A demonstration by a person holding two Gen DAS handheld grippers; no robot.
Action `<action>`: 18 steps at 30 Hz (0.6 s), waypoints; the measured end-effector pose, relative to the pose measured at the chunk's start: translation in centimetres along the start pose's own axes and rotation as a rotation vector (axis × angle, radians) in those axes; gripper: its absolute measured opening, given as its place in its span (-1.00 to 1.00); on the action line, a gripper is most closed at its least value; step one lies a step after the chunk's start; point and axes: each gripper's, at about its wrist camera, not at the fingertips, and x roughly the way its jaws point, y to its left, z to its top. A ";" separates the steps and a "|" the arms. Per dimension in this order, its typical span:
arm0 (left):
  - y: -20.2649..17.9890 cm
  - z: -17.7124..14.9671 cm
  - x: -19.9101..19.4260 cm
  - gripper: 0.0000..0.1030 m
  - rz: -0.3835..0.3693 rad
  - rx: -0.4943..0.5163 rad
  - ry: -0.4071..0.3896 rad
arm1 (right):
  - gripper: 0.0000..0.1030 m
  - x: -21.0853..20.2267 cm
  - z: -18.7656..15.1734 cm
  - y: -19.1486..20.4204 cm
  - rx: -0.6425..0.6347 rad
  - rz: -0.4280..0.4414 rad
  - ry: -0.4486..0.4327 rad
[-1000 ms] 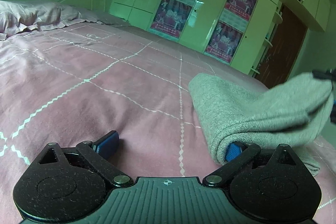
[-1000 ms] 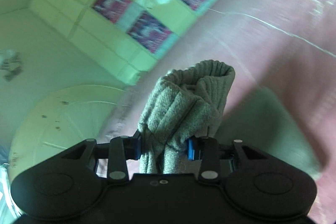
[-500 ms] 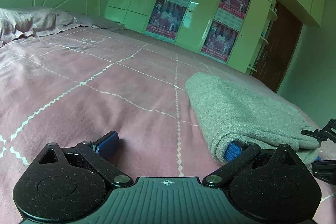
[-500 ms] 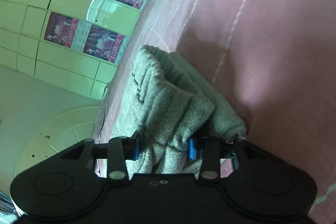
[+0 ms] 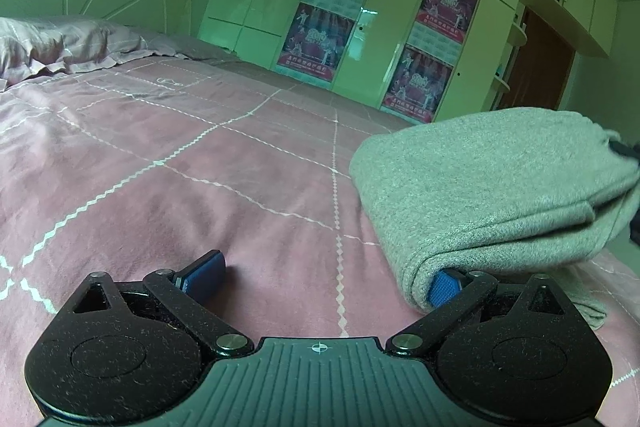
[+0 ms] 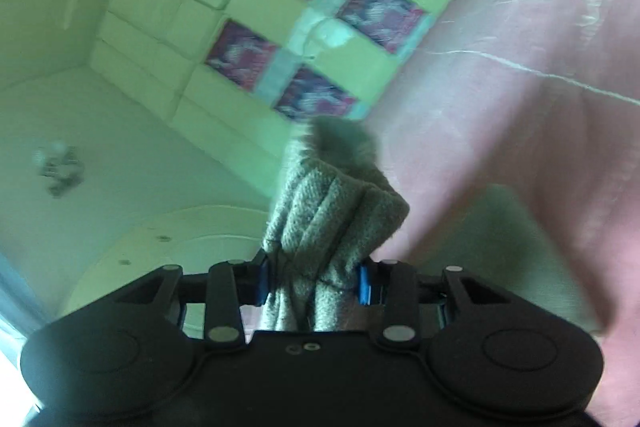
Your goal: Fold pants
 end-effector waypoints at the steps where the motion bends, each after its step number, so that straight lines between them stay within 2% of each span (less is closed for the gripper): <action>1: 0.0 0.0 0.0 0.94 0.002 0.002 0.001 | -0.45 1.1 -0.3 -2.5 0.102 -0.144 0.067; 2: -0.2 0.0 0.1 0.94 0.005 0.013 0.007 | -0.49 1.8 -0.8 -4.6 0.190 -0.249 0.134; 4: -0.5 -0.1 0.2 0.94 0.010 0.037 0.015 | -0.47 1.2 -1.2 -4.3 0.135 -0.204 0.095; 6: -0.1 0.0 0.3 0.94 0.002 0.004 0.017 | -0.46 1.1 -1.2 -3.6 0.106 -0.215 0.112; 8: -0.3 0.0 0.3 0.94 0.007 0.013 0.016 | -0.46 1.5 -0.7 -3.3 0.108 -0.233 0.125; 9: -0.3 0.0 0.3 0.94 0.008 0.012 0.016 | -0.46 1.6 -0.3 -2.5 0.097 -0.209 0.115; 12: 0.1 0.0 0.3 0.94 -0.006 -0.016 0.015 | -0.46 0.8 0.1 -0.2 0.076 -0.037 0.037; 13: 0.1 0.0 0.3 0.94 -0.006 -0.016 0.014 | -0.46 0.6 0.1 0.0 0.088 -0.008 0.021; 14: 0.0 -0.1 0.3 0.94 -0.003 -0.010 0.014 | -0.46 0.5 -0.1 -0.4 0.088 -0.018 0.013; 15: 0.0 -0.1 0.3 0.94 -0.001 -0.006 0.015 | -0.46 1.0 -0.4 -1.8 0.088 -0.105 0.038; 16: -0.1 -0.1 0.4 0.94 0.001 -0.002 0.016 | -0.52 1.9 -0.8 -4.1 0.166 -0.210 0.111; 17: -0.2 -0.1 0.4 0.95 0.000 0.009 0.021 | -0.50 2.1 -1.3 -5.9 0.249 -0.218 0.124; 18: -0.4 -0.1 0.4 0.96 0.003 0.025 0.025 | -0.47 1.9 -1.1 -5.5 0.238 -0.189 0.102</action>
